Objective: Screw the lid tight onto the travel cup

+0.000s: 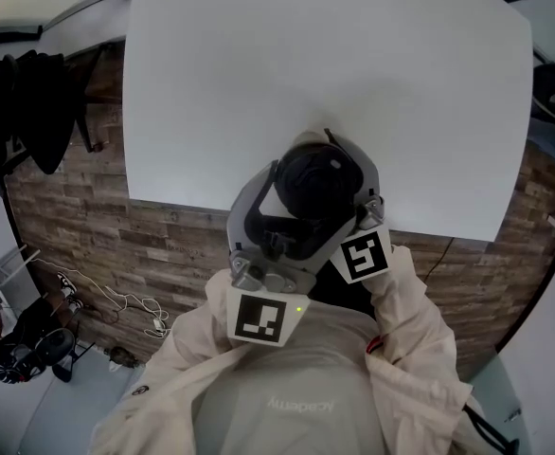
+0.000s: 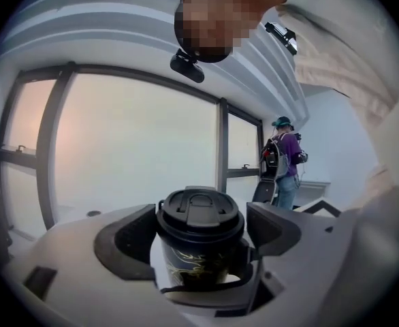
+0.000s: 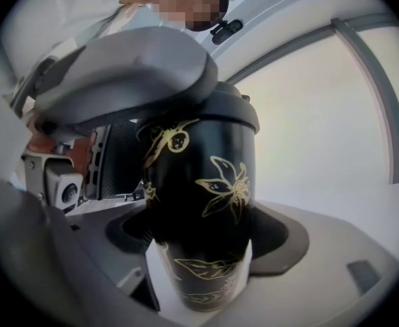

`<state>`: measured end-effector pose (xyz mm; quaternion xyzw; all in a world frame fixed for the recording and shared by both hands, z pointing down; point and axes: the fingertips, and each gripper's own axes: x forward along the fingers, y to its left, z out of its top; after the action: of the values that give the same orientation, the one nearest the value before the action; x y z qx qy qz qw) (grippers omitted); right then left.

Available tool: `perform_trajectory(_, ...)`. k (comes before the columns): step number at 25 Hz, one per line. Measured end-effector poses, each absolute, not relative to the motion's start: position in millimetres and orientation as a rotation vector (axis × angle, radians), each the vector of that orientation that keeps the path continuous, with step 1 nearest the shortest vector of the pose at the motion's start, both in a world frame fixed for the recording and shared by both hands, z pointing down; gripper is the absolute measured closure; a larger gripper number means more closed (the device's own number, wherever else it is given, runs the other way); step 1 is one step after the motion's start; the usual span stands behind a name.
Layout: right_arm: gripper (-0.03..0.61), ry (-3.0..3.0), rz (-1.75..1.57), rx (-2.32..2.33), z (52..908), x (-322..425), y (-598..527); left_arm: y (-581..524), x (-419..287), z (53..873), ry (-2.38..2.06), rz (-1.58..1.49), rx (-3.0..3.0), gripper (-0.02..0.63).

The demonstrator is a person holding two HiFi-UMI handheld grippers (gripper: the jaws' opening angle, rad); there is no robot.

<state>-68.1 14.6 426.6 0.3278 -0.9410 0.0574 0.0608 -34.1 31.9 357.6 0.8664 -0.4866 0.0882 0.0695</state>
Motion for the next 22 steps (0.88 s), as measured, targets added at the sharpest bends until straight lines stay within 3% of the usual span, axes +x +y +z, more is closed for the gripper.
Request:
perform_trajectory(13,0.181,-2.841,0.176,0.959,430.7,-66.7,15.9,36.3,-29.1,355.1,-0.365,0.244,3.065,0.207)
perform_trajectory(22,0.181,-2.832,0.177,0.952,431.1,-64.8,18.4,38.5,-42.5,354.3,-0.726,0.349,2.962,0.204)
